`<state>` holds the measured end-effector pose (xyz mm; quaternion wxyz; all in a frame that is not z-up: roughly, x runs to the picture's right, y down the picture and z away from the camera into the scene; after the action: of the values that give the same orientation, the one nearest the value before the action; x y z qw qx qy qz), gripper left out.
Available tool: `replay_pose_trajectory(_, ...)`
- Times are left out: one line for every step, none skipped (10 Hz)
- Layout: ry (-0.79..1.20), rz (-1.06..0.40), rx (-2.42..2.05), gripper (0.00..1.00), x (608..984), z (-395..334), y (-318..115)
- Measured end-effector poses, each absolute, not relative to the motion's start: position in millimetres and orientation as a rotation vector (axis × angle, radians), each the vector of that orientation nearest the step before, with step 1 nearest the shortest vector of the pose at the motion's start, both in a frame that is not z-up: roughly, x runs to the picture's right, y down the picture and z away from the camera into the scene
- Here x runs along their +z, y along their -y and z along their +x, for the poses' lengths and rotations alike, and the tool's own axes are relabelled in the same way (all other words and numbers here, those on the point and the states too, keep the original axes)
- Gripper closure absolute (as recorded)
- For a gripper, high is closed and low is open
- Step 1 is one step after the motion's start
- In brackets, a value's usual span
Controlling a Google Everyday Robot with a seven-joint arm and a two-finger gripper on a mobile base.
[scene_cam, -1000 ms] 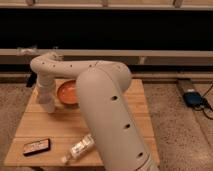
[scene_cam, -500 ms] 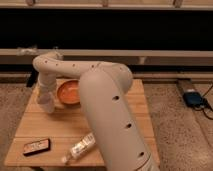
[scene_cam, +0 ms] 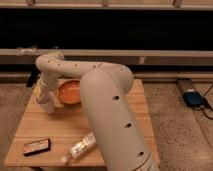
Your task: Pick up the ceramic cup
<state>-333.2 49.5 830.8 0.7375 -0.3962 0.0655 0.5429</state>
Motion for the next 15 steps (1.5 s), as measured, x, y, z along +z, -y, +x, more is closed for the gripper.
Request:
replay_pose_trajectory(-0.152, -0.852, 1.188, 0.35, 832.7, -333.6, -51.8)
replay_pose_trajectory(-0.160, -0.824, 1.183, 0.35, 833.9, -333.9, -54.1)
replay_pose_trajectory(-0.166, -0.803, 1.180, 0.35, 834.2, -333.4, -55.0)
replay_pose_trajectory(-0.174, -0.774, 1.177, 0.35, 834.5, -332.5, -55.7)
replay_pose_trajectory(-0.182, -0.737, 1.176, 0.35, 834.8, -330.0, -55.9)
replay_pose_trajectory(-0.188, -0.712, 1.177, 0.36, 835.6, -327.1, -55.4)
replay_pose_trajectory(-0.191, -0.692, 1.178, 0.40, 835.8, -324.9, -55.4)
replay_pose_trajectory(-0.196, -0.671, 1.178, 0.49, 836.5, -322.5, -55.5)
replay_pose_trajectory(-0.202, -0.657, 1.180, 0.62, 837.7, -319.4, -56.0)
replay_pose_trajectory(-0.208, -0.647, 1.182, 0.71, 839.2, -316.3, -55.7)
replay_pose_trajectory(-0.213, -0.641, 1.188, 0.82, 840.7, -313.0, -54.9)
replay_pose_trajectory(-0.221, -0.639, 1.190, 0.91, 841.2, -310.9, -55.3)
replay_pose_trajectory(-0.229, -0.639, 1.192, 0.98, 841.1, -308.5, -55.7)
replay_pose_trajectory(-0.234, -0.640, 1.194, 1.00, 840.7, -306.7, -55.7)
replay_pose_trajectory(-0.234, -0.646, 1.195, 1.00, 837.9, -303.0, -53.8)
